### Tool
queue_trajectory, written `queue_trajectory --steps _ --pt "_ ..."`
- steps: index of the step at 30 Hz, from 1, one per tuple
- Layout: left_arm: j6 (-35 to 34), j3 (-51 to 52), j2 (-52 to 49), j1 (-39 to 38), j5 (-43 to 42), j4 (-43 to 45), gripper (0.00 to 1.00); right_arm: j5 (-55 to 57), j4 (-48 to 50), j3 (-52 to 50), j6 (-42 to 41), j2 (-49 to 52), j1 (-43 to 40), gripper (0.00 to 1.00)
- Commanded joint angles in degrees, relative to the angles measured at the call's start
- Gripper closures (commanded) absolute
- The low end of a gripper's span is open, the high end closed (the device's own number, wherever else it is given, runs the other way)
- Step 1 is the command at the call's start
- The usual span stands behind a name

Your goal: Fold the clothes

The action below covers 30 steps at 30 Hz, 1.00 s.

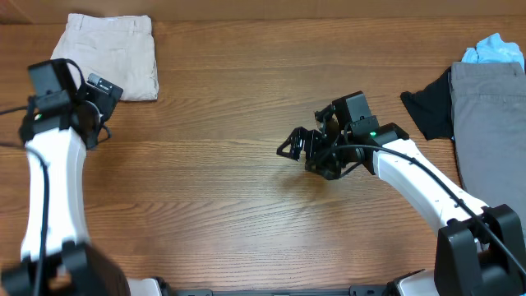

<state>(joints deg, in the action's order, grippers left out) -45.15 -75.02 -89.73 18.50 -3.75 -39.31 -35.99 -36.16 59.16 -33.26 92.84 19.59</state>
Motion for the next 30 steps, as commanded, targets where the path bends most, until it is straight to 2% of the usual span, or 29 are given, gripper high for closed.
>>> queue_trajectory --steps 1,8,12,17,21,23,25,30 --pt "11.3 0.3 10.7 0.2 -8.3 -3.1 0.0 -0.1 -3.0 1.0 -1.1 -3.3 0.3 0.01" --pt "18.4 0.3 28.3 0.2 -19.7 -9.4 0.0 0.2 -8.3 1.0 0.7 -16.4 0.3 0.02" --pt "19.1 0.3 34.9 0.2 -20.4 -16.8 0.0 2.7 -13.5 1.0 0.2 -28.4 0.3 0.02" --pt "27.4 0.3 40.0 0.2 -26.5 -24.7 0.0 9.8 -25.2 1.0 -1.7 -43.6 0.3 0.02" --pt "30.9 0.3 42.5 0.2 -27.8 -29.6 0.0 17.8 -34.4 1.0 -6.1 -54.8 0.3 0.02" --pt "32.4 0.7 43.5 0.2 -28.9 -31.2 0.0 17.9 -36.2 1.0 -6.6 -59.9 0.3 0.02" --pt "37.9 1.7 44.9 0.2 -34.3 -31.9 0.04 18.1 -37.1 0.9 -8.6 -66.5 0.3 0.02" --pt "38.3 4.6 47.5 0.2 -35.2 -32.7 0.0 26.9 -38.0 0.9 -12.7 -72.6 0.2 0.0"
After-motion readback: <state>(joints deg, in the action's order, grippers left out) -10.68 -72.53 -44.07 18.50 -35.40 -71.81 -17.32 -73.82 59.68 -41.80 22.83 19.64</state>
